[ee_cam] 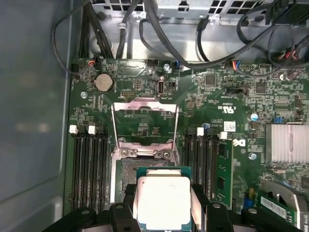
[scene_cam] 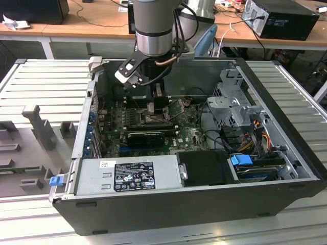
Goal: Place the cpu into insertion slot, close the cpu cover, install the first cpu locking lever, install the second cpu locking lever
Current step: 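Place the cpu into insertion slot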
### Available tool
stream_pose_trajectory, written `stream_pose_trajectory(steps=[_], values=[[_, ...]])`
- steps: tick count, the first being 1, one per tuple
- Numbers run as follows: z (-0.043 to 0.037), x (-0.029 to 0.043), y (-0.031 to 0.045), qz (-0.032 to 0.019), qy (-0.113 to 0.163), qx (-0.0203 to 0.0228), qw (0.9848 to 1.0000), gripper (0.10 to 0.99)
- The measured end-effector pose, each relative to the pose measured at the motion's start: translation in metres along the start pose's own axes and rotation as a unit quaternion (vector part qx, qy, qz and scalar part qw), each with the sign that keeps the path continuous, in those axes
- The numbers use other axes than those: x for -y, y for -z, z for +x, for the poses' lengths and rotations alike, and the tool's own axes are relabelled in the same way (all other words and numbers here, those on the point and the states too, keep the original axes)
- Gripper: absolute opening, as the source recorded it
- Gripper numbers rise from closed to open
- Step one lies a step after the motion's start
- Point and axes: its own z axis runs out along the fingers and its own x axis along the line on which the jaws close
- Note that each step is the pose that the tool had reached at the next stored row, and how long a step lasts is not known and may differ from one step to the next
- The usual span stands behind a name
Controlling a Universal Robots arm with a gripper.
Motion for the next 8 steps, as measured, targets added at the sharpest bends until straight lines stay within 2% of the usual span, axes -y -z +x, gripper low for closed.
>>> stream_pose_trajectory(steps=[8], values=[[0.0075,0.0083,-0.0186,0.0000,0.000,-0.0001,1.0000,0.525]])
